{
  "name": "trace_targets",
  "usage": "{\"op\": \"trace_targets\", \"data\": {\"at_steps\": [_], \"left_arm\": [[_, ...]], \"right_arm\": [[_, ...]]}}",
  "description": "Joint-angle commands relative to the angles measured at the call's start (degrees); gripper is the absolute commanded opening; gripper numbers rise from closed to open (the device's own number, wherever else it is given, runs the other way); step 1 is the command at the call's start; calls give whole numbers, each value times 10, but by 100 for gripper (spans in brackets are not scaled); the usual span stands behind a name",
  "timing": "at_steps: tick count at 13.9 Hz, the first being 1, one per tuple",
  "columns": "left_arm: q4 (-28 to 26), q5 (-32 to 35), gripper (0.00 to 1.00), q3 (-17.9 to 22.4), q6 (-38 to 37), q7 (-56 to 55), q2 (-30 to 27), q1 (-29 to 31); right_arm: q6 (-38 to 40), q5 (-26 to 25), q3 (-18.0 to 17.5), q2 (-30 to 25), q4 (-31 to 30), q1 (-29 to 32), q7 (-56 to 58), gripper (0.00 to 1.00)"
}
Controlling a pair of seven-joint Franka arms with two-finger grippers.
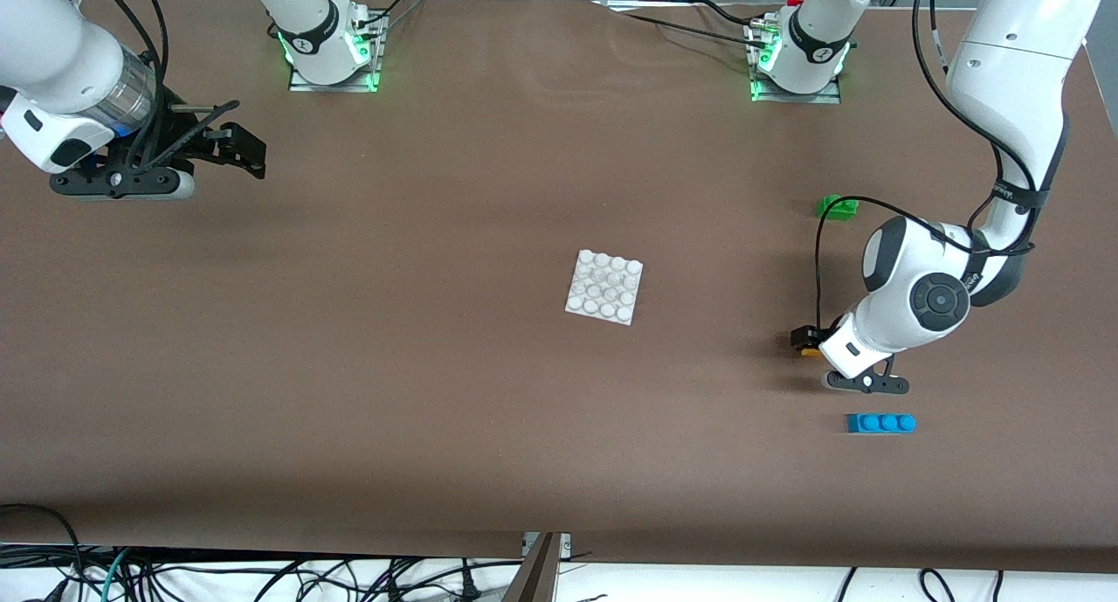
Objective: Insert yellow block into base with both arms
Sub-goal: 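Reach the left gripper down to the yellow brick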
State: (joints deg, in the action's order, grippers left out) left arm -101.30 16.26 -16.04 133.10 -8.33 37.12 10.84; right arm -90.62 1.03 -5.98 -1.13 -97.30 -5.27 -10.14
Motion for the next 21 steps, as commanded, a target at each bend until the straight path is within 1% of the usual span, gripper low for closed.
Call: {"op": "trace_targets", "data": {"at_steps": [1,6,8,12,14,15,17,19,21], "left_arm": [[-19,44,100,0,9,-12,-19,5],[-20,44,100,0,11,-26,-15,6],[-20,43,97,0,11,-26,-14,6],[-21,40,64,0,10,-27,-13,6],[-19,40,43,-1,8,-27,-14,4],[-17,40,40,-2,5,-27,-16,2],[-11,40,40,-4,1,-27,-23,1],[2,39,40,-9,-34,-27,-41,-3],[37,39,40,-18,-96,-27,-49,-23]], "right_arm": [[13,-5,-5,-5,6,6,11,99],[14,-5,-6,-5,6,6,11,99],[15,-4,-6,-5,6,6,11,99],[14,-4,-7,-6,6,5,11,99],[13,-4,-8,-5,7,5,10,99],[13,-4,-8,-5,13,5,10,99],[14,-4,-8,0,25,4,11,99],[14,-4,-5,0,26,4,11,99],[13,-5,-4,0,26,4,10,99]]}}
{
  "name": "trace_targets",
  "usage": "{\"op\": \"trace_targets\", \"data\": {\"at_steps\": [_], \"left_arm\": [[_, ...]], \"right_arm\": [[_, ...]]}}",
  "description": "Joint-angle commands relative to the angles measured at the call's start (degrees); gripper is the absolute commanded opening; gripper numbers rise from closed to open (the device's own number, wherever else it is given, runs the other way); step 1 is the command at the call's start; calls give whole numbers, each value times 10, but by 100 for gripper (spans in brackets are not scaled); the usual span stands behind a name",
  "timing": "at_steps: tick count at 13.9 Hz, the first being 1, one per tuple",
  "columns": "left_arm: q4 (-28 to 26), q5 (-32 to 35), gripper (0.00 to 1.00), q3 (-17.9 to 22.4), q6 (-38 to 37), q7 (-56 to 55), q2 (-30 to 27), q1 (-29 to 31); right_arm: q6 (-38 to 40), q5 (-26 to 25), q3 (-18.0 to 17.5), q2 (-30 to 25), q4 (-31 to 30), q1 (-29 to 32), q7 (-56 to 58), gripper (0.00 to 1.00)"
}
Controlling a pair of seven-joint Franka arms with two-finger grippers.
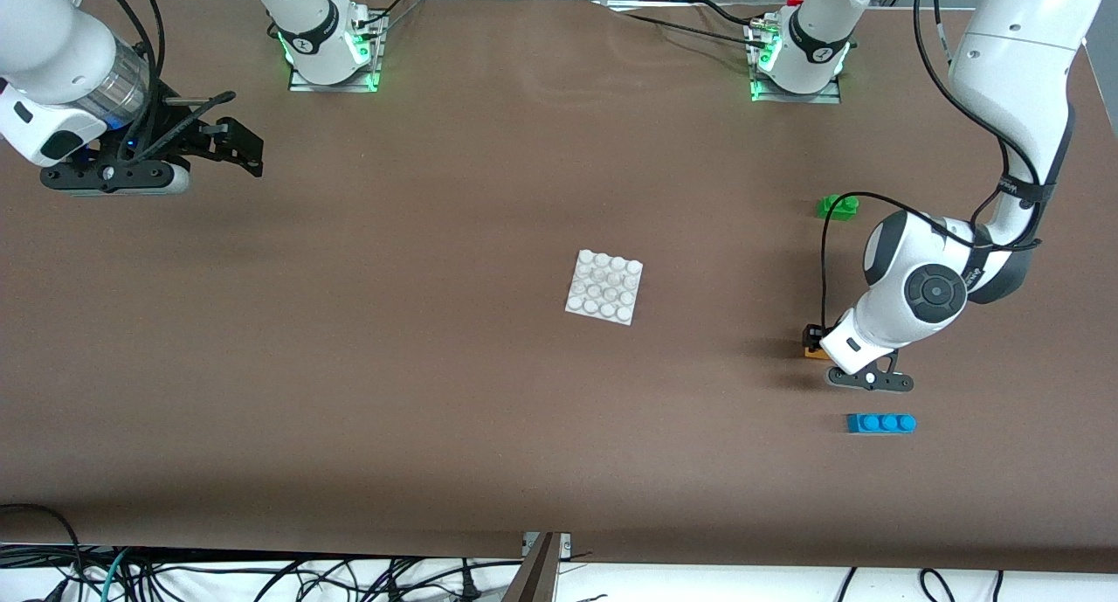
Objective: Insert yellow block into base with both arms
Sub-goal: 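Reach the left gripper down to the yellow brick, then grasp the yellow brick and carry it above the white plate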
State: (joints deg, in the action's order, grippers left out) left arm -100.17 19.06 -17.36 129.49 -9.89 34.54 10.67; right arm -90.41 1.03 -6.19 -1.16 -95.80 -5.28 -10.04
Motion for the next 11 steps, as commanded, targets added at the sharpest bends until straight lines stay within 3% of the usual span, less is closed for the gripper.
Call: {"op": "trace_targets", "data": {"at_steps": [1,3,5,9,11], "left_arm": [[51,10,40,-7,-103,-12,-29,-40],[105,-10,40,-8,-192,-13,-39,-81],[142,-69,40,-9,-235,-48,-44,-118],[151,-79,42,-8,-237,-175,-41,-221],[157,-81,41,-8,-233,-180,-33,-266]], "right_arm": [[11,-5,-2,0,11,5,10,99],[12,-5,-1,0,11,6,10,99],[12,-4,-1,0,11,6,10,99],[12,-5,7,1,20,6,9,99],[11,-9,7,0,26,6,7,99]]}}
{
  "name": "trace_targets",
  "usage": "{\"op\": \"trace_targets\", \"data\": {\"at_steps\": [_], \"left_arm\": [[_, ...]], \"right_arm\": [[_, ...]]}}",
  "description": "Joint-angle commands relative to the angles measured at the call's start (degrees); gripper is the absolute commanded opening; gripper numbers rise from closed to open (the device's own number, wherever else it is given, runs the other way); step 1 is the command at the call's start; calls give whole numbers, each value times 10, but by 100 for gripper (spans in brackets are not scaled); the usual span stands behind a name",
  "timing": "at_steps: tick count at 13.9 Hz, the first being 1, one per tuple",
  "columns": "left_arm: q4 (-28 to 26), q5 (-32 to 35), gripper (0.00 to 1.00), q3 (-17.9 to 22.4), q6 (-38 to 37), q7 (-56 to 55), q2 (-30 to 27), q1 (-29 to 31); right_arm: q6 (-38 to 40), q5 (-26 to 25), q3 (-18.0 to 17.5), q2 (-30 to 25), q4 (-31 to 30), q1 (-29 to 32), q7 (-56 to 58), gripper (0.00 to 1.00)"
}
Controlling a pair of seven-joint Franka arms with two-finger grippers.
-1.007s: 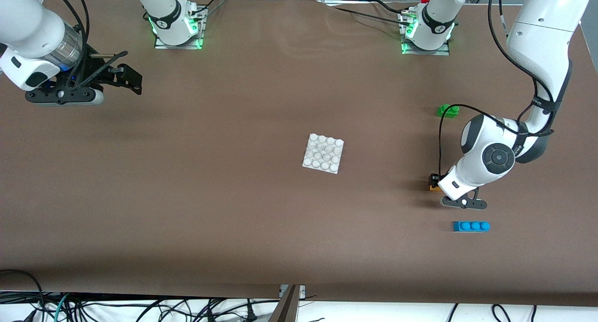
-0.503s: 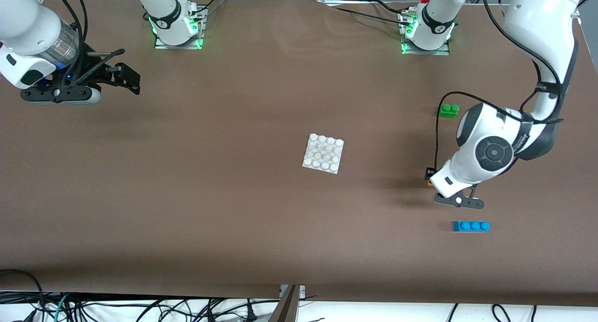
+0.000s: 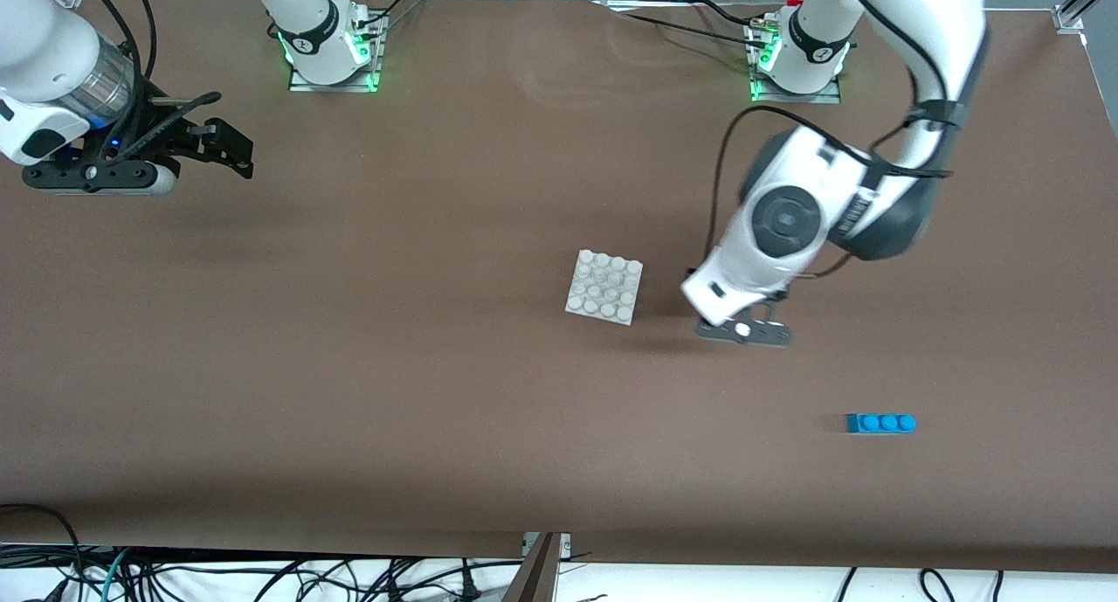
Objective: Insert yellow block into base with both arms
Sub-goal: 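Grasp the yellow brick and carry it above the white plate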
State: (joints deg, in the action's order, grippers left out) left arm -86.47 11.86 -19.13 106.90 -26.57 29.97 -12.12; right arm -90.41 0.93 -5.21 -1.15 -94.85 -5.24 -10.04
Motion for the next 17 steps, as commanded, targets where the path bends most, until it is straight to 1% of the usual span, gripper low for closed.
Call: {"op": "trace_targets", "data": {"at_steps": [1,3,5,10,11,17], "left_arm": [[20,-9,41,9,-6,-17,22,-60],[20,-10,42,9,8,-38,40,-90],[16,-9,42,10,50,-65,56,-112],[16,-3,42,11,93,-73,93,-114],[14,-2,42,11,99,-80,97,-118],[10,0,43,11,117,-88,116,-122]], "right_arm": [[11,-8,-4,1,18,6,8,99],[12,-7,-4,1,18,6,9,99],[9,-7,-4,2,21,5,8,99],[2,-9,-4,15,35,6,8,99],[3,-13,-4,24,46,6,8,99],[2,-12,-3,34,49,8,4,99]]}}
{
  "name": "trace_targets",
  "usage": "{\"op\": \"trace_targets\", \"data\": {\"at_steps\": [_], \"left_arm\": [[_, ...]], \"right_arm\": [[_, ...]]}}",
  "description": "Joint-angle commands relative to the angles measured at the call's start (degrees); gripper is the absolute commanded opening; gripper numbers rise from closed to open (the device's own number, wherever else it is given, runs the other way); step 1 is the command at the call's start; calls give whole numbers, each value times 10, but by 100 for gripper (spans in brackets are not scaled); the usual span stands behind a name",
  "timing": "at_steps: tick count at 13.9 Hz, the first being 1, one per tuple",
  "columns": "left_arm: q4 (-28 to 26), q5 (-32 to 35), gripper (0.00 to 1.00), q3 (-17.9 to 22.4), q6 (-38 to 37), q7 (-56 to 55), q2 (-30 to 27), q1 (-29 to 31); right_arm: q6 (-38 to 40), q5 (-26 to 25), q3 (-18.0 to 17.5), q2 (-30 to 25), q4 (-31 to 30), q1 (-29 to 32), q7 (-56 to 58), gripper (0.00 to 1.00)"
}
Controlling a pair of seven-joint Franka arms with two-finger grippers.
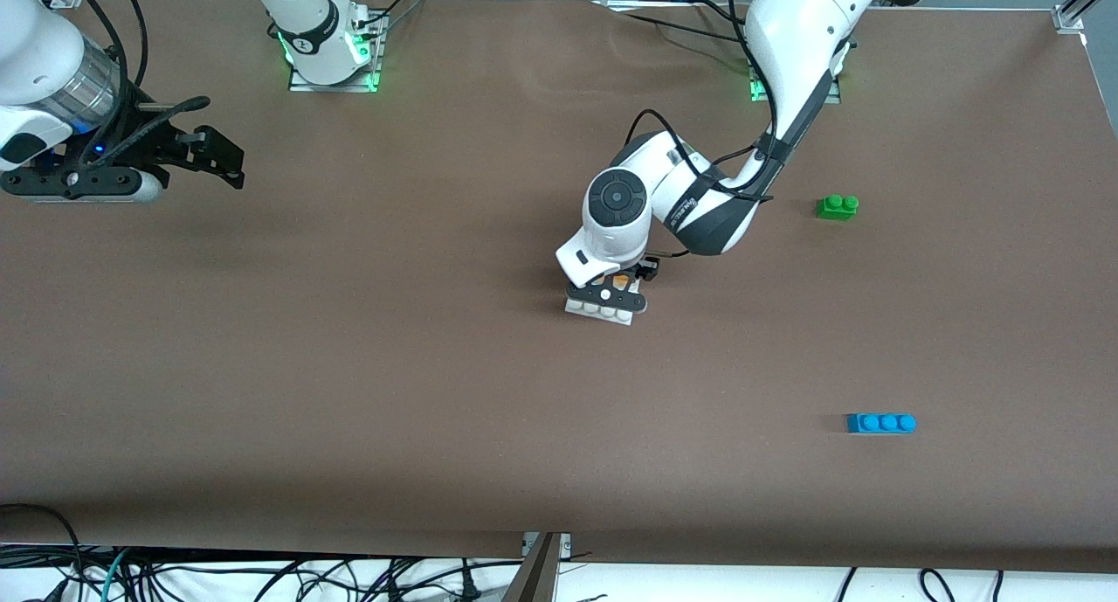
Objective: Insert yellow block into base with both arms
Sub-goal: 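Lower the yellow brick and press it onto the plate studs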
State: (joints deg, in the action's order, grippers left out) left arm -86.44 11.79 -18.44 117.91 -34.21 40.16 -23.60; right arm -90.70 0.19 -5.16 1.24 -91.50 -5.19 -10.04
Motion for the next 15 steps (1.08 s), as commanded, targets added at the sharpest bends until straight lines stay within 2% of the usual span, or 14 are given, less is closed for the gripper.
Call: {"op": "trace_targets", "data": {"at_steps": [1,12,15], "left_arm": [[10,1,43,4,17,-15,14,-7],[-4,3,46,6,22,-4,18,-12],[-4,24,46,5,22,-4,23,-14]], "right_arm": [[5,-5,-4,10,16,7,4,99],[-5,-12,-5,11,16,5,4,99],[-4,-14,-4,11,14,7,3,99]]}}
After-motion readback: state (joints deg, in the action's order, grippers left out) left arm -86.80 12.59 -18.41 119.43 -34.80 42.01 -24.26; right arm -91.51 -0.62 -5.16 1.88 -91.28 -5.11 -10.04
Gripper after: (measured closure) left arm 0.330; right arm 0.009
